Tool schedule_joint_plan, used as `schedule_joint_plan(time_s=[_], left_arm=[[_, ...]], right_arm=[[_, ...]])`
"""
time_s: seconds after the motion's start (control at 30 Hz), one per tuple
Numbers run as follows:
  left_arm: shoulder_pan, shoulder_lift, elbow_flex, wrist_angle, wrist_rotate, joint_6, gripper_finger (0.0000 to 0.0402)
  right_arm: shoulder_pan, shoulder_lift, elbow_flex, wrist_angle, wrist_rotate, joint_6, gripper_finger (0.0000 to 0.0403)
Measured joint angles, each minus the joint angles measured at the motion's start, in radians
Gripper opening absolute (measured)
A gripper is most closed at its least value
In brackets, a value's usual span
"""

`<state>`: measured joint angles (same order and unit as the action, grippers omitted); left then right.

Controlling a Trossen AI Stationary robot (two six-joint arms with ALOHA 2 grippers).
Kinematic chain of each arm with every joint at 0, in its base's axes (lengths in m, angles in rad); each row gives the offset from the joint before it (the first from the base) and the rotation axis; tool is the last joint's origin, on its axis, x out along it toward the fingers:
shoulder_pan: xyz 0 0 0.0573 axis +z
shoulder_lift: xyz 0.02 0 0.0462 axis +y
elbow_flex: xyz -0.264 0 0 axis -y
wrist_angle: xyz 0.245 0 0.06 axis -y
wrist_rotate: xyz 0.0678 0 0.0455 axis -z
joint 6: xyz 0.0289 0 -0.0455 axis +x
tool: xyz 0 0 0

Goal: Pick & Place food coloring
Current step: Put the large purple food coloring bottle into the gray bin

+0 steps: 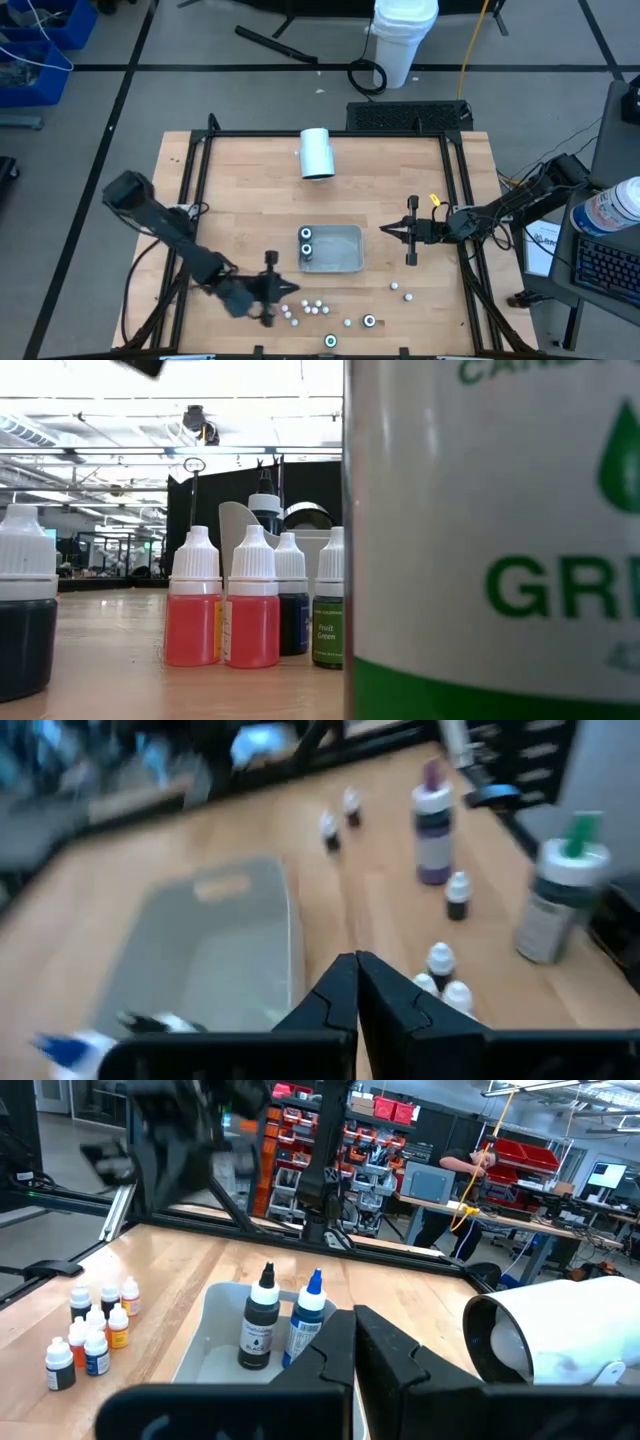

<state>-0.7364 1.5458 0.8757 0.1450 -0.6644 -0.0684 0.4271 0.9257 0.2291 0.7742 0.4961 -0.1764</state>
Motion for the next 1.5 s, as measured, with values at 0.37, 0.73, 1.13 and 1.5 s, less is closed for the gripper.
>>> schedule_joint_plan(time_s=[0.37,0.73,1.13,1.5], left_arm=[[0.044,-0.483,-0.144,-0.198,-0.149,0.040,0.0009],[0.114,-0.683,-0.765,0.654,0.099,0.170,0.0004],[0.122,-0.644,-0.821,0.690,0.031,0.088,0.0002],[0.089,-0.647,-0.807,0.828,-0.011,0.347,0.0002]], right_arm=[[0.000,0.000,0.000,0.000,-0.002,0.000,0.0000],[0.000,0.000,0.000,0.008,-0.002,0.000,0.0000],[0.000,0.000,0.000,0.004,-0.002,0.000,0.0000],[0.000,0.000,0.000,-0.027,-0.001,0.006,0.0000]])
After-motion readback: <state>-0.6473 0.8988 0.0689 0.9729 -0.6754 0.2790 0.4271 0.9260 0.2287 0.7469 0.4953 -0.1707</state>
